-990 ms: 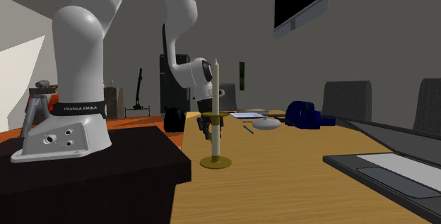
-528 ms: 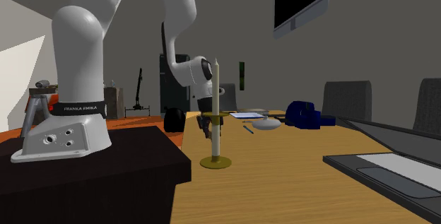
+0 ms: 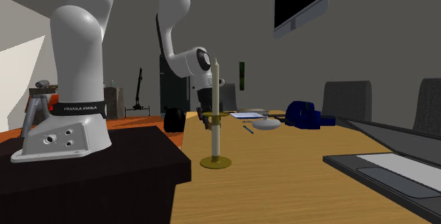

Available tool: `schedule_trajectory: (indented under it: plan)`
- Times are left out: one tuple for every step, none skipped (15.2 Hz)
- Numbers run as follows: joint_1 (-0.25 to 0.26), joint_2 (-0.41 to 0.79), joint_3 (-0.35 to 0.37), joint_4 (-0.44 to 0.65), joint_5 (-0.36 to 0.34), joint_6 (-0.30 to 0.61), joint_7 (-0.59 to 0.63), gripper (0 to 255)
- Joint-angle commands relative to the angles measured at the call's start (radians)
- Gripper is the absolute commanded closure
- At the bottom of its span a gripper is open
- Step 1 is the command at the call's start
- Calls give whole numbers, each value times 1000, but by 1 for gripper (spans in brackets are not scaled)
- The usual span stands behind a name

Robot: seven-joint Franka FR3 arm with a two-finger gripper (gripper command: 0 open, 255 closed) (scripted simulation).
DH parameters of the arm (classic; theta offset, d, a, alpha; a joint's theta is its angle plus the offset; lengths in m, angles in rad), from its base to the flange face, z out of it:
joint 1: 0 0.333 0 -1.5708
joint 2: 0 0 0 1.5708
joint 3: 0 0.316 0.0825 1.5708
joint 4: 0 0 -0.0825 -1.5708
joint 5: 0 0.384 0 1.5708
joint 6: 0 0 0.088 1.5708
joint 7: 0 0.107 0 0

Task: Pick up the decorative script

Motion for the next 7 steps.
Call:
schedule_trajectory:
  plan:
    - [-13, -36, 18, -13, 41, -19, -39, 255]
    - [-18, -52, 26, -18, 60, -28, -57, 255]
    - [-22, -68, 33, -22, 79, -37, -74, 255]
    - [-26, -84, 40, -26, 99, -46, -92, 255]
    - [-30, -100, 47, -30, 118, -56, -109, 255]
    - [-30, -102, 48, -31, 121, -57, -112, 255]
    - [-30, -102, 48, -31, 121, -57, -112, 255]
